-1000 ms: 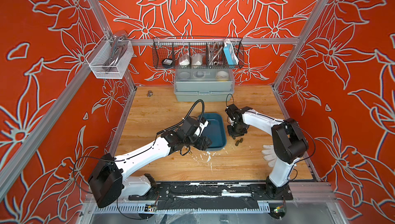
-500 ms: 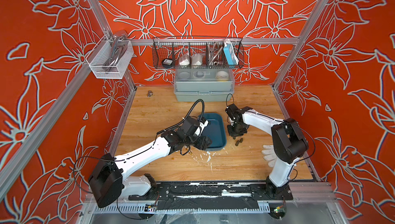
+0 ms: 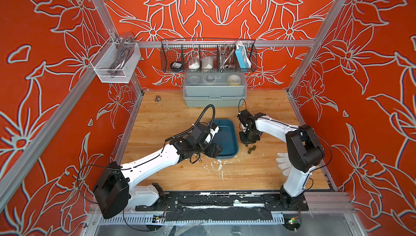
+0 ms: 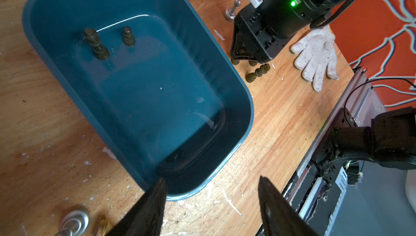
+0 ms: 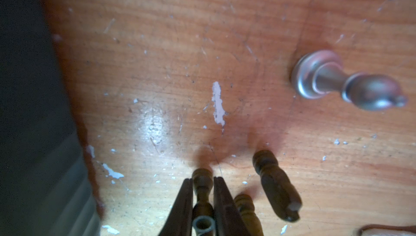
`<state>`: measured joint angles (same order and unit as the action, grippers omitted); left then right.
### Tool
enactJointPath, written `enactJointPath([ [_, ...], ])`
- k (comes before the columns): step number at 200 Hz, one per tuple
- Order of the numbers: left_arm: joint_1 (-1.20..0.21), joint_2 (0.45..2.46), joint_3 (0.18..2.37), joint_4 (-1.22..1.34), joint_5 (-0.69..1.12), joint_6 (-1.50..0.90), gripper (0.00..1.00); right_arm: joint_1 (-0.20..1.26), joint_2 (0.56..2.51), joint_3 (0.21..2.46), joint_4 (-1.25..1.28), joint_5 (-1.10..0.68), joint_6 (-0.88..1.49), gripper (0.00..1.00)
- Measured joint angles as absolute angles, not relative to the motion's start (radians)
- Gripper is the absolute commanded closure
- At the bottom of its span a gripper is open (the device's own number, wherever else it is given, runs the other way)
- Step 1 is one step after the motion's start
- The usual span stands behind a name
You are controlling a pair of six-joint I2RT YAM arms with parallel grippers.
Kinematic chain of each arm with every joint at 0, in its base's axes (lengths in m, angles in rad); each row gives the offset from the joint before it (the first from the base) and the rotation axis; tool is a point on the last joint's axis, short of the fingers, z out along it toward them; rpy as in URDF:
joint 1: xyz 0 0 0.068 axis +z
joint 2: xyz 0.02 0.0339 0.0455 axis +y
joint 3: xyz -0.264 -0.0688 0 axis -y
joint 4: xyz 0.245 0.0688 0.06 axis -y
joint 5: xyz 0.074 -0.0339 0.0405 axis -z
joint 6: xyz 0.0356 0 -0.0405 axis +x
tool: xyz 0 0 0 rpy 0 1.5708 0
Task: Put the chess pieces into the storage box
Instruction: Pick up the chess piece at the center of the board.
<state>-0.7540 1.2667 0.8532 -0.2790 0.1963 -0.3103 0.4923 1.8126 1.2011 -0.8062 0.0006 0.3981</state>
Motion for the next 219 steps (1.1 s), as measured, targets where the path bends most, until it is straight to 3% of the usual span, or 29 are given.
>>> enactJointPath([
  [143, -0.752, 1.28, 0.896, -0.275, 0.205, -0.302, 0.34, 0.492, 1.745, 1.205, -0.824, -0.007, 0.398, 0.83],
  [219, -0.636, 1.275, 0.901, -0.274, 0.225, -0.336, 0.34, 0.5, 1.728, 1.422, -0.904, -0.035, 0.391, 0.83],
])
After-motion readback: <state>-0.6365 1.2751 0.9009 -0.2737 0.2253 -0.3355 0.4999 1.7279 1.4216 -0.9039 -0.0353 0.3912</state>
